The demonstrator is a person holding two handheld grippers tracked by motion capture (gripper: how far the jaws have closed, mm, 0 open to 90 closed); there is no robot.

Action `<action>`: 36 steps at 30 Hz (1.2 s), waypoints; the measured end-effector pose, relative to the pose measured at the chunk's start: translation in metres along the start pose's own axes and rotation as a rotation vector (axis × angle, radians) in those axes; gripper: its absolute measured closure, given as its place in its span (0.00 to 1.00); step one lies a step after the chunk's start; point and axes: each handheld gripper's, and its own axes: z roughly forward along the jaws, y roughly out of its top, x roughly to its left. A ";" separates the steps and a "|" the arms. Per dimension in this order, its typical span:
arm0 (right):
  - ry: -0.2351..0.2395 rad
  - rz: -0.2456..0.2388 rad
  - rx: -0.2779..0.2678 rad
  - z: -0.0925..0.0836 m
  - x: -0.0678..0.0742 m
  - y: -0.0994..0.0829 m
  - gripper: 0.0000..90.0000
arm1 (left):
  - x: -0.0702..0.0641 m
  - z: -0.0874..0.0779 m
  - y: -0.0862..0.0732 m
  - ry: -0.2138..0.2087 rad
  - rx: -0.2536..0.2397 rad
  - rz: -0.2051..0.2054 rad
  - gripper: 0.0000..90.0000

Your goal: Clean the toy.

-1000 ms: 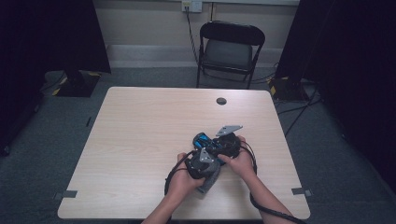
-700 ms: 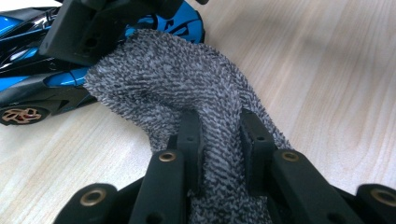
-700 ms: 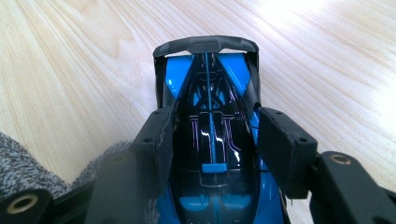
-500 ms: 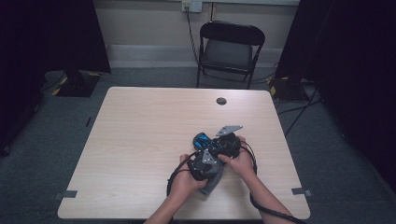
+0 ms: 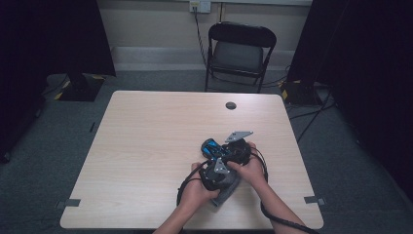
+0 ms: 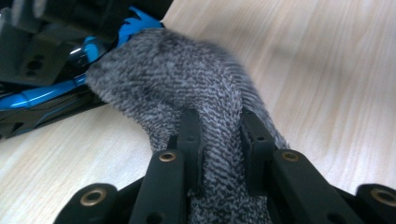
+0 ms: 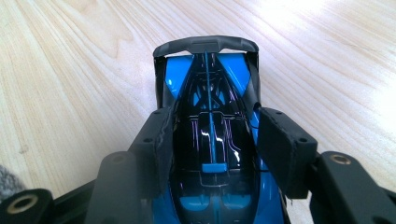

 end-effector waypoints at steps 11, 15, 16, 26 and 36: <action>-0.002 -0.002 0.000 0.000 0.000 0.000 0.51 | -0.008 -0.004 0.002 -0.055 -0.010 0.025 0.82; -0.002 -0.001 -0.001 0.000 0.000 0.000 0.51 | -0.009 -0.011 0.002 -0.066 -0.014 0.034 0.82; -0.003 -0.001 -0.002 0.000 0.000 0.000 0.51 | -0.008 -0.013 0.001 -0.069 -0.010 0.037 0.82; -0.003 0.002 -0.004 0.000 0.000 -0.001 0.51 | 0.007 -0.046 -0.007 -0.029 -0.084 -0.036 0.82; -0.004 0.004 -0.005 0.000 0.000 -0.001 0.51 | 0.038 -0.081 -0.011 0.033 -0.127 -0.110 0.82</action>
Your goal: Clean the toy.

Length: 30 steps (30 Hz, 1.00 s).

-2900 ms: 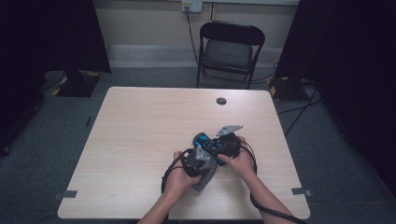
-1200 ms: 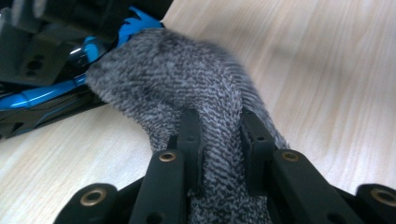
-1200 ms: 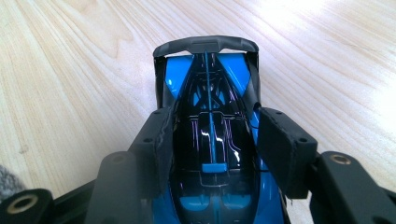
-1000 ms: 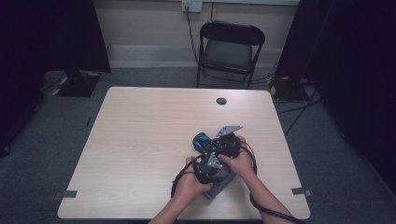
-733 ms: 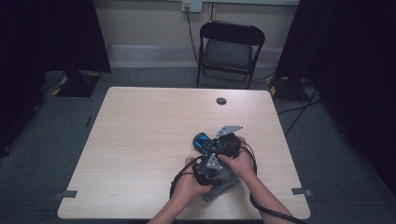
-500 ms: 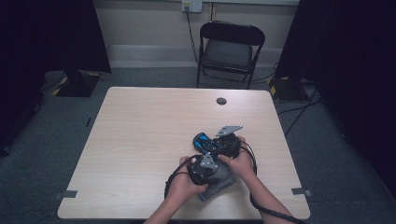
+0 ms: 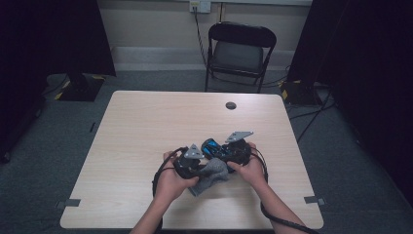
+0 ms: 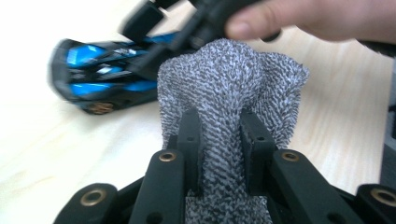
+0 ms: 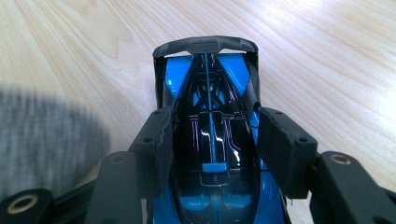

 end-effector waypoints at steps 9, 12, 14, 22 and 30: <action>0.001 -0.003 -0.002 0.000 0.000 0.000 0.51 | 0.031 -0.010 0.001 0.112 -0.033 -0.053 0.82; 0.000 -0.003 -0.003 0.000 0.000 0.000 0.51 | 0.043 -0.008 -0.002 0.164 -0.037 -0.074 0.82; 0.000 -0.004 -0.001 0.000 0.000 0.000 0.51 | 0.051 -0.006 -0.005 0.198 -0.032 -0.086 0.82; 0.000 -0.004 0.001 0.000 0.000 0.000 0.51 | 0.077 0.011 -0.019 0.302 0.033 -0.176 0.81; -0.003 -0.006 0.001 0.000 0.001 0.000 0.52 | 0.074 0.033 -0.021 0.316 0.117 -0.159 0.80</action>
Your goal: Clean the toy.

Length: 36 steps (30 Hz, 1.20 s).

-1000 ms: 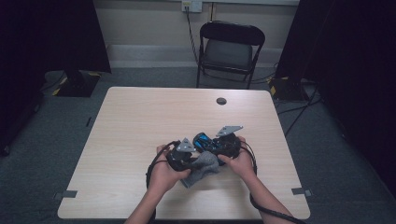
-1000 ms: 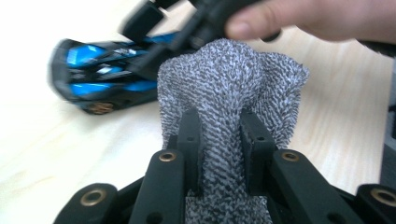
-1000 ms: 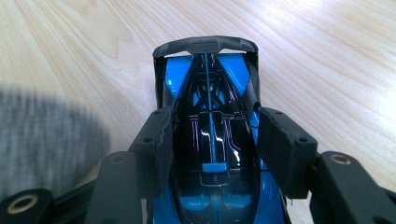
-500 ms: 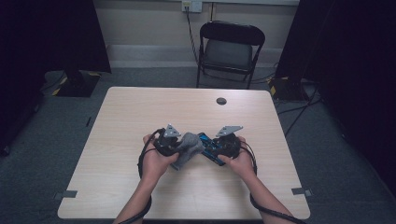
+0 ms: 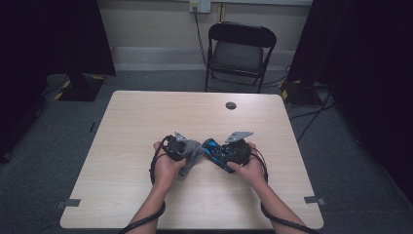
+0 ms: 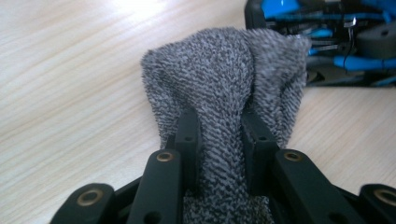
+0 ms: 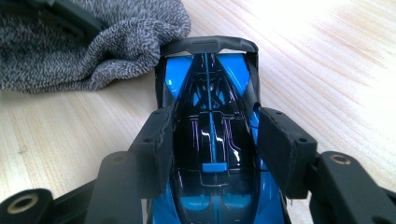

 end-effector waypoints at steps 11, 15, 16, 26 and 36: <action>0.000 -0.004 0.000 0.000 0.000 0.000 0.52 | -0.016 0.002 -0.002 0.000 0.050 0.105 0.81; -0.001 -0.004 0.001 0.000 0.000 0.000 0.52 | -0.020 0.000 -0.003 -0.021 0.056 0.125 0.81; 0.000 -0.004 0.001 0.000 0.000 0.000 0.52 | -0.021 0.000 -0.003 -0.027 0.059 0.131 0.81; -0.001 -0.004 0.002 0.000 0.000 0.001 0.52 | -0.032 -0.002 -0.006 -0.063 0.052 0.152 0.81; 0.000 -0.003 0.000 0.000 0.000 0.000 0.52 | -0.045 -0.003 -0.007 -0.123 0.048 0.165 0.81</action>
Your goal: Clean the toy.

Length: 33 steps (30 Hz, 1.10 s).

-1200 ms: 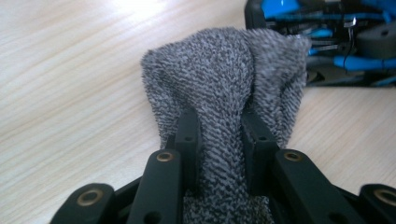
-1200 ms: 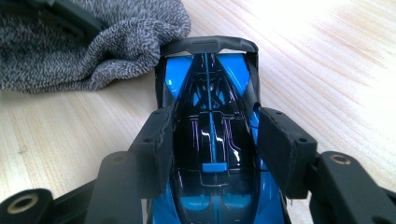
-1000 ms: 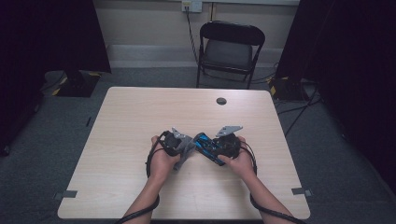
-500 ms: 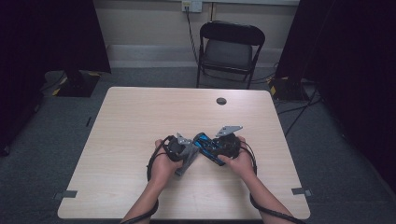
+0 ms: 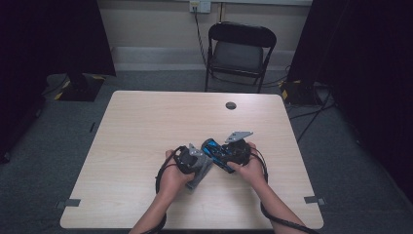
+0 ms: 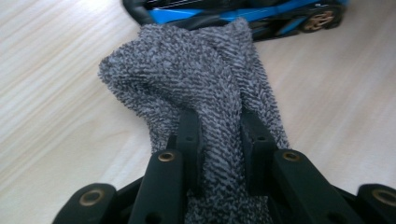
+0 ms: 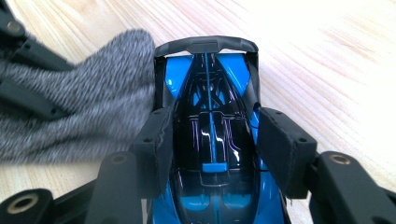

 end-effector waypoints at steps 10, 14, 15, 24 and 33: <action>-0.001 0.002 0.000 0.000 0.000 0.000 0.52 | -0.024 0.006 0.006 -0.056 -0.010 0.048 0.81; -0.001 0.002 0.000 0.000 0.000 0.000 0.52 | -0.032 0.007 0.010 -0.080 -0.003 0.063 0.81; -0.001 0.002 0.000 0.000 0.000 0.000 0.52 | -0.034 0.008 0.011 -0.080 -0.004 0.064 0.81; 0.000 0.005 0.000 0.000 0.000 0.000 0.52 | -0.040 0.010 0.013 -0.098 -0.011 0.068 0.81; -0.001 0.008 0.002 0.000 0.000 0.000 0.52 | -0.047 0.011 0.014 -0.121 -0.021 0.074 0.81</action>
